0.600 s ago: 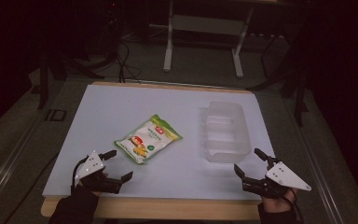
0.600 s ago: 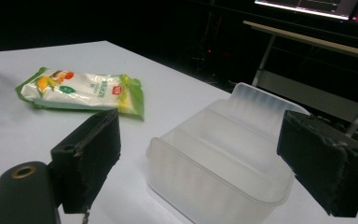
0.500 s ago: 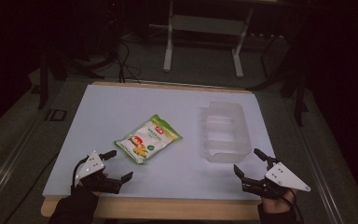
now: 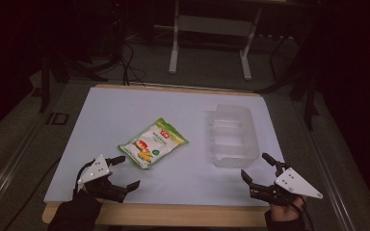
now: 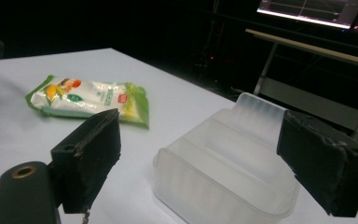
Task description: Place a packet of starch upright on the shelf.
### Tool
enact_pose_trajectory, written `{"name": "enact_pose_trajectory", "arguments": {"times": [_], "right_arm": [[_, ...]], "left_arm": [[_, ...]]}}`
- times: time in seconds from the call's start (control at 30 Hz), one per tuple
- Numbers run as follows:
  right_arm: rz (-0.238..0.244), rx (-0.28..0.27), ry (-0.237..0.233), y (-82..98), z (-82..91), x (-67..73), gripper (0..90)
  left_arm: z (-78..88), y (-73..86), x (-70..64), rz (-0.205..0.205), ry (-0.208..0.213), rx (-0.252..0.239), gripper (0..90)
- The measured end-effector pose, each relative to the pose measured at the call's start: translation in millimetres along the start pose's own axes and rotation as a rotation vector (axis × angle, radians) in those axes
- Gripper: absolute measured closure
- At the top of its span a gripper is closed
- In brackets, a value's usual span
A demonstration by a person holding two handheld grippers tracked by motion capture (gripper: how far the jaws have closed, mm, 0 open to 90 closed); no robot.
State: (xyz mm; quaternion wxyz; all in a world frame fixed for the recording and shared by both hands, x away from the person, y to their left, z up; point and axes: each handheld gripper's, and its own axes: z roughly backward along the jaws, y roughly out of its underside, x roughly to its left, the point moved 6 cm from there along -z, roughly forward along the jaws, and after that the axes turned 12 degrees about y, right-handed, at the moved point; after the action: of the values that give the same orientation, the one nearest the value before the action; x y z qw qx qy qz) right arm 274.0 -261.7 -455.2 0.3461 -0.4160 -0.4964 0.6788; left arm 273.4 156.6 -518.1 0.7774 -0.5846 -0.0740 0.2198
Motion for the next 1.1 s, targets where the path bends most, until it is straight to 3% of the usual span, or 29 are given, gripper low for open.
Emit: {"name": "enact_pose_trajectory", "arguments": {"times": [0.1, 0.27, 0.37, 0.4, 0.43, 0.53, 0.77, 1.1], "right_arm": [[-0.010, 0.009, -0.003, 0.1, -0.6, 0.3, 13.4], [-0.026, 0.002, -0.001, -3.5, 1.9, 3.1, 13.3], [-0.022, 0.004, 0.001, -4.1, 2.3, 4.1, 13.3], [-0.016, 0.009, 0.000, -4.4, 2.5, 5.1, 13.4], [-0.006, 0.018, -0.010, -4.5, 1.5, 7.7, 13.5], [-0.010, 0.011, -0.006, -6.4, 1.5, 6.9, 13.5], [-0.032, -0.011, 0.002, -11.9, 4.4, 2.3, 13.0], [-0.022, -0.005, -0.078, -14.6, 2.4, 10.2, 11.3]], "left_arm": [[-0.9, -8.8, -2.6, 0.001, 0.011, -0.004, 0.7], [-0.8, -25.4, 0.5, 0.058, 0.046, -0.050, 0.7], [-1.0, -27.9, 1.2, 0.058, 0.045, -0.047, 0.7], [-1.8, -33.3, 0.8, 0.028, 0.056, -0.033, 0.7], [-2.7, -35.4, 1.0, 0.028, 0.059, -0.023, 0.7], [-4.1, -42.9, 5.6, 0.019, 0.049, 0.009, 0.7], [-2.4, -54.9, 22.5, 0.022, 0.023, 0.025, 0.7], [-9.1, -72.2, 46.7, 0.016, -0.008, 0.055, 0.7]]}}
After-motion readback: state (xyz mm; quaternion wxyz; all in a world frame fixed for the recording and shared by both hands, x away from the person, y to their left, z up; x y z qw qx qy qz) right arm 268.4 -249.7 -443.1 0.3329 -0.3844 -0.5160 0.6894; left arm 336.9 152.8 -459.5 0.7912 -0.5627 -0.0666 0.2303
